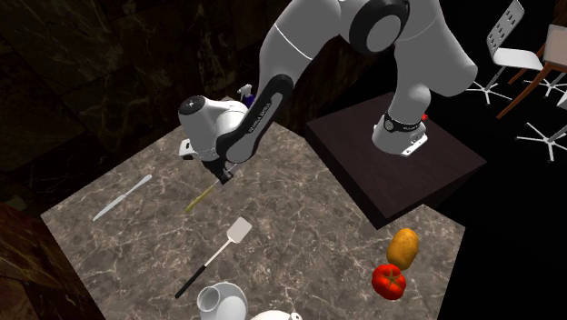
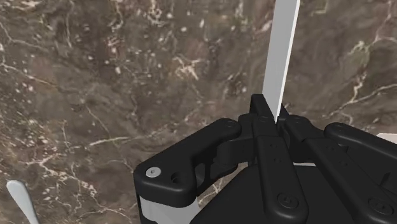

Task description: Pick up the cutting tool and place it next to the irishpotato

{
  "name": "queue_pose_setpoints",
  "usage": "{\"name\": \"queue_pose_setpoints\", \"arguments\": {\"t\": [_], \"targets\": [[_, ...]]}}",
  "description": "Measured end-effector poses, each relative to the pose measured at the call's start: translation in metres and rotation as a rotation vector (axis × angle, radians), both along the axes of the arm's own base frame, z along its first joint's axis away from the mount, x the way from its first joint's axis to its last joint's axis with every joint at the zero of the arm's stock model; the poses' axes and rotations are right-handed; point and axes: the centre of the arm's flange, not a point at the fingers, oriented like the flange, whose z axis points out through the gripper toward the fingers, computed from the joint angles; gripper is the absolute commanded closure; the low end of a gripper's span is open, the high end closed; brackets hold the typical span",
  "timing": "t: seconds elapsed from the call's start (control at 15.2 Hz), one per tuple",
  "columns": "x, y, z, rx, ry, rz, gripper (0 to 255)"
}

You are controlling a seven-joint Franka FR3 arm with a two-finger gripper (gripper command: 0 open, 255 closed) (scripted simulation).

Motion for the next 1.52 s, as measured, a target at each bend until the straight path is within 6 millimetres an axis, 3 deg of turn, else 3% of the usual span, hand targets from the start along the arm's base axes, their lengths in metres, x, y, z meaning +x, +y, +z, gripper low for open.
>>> {"name": "queue_pose_setpoints", "arguments": {"t": [1.06,1.52], "targets": [[-0.001,-0.001,0.083,0.000,0.000,0.000,255],[-0.044,0.060,0.085,0.000,0.000,0.000,255]]}}
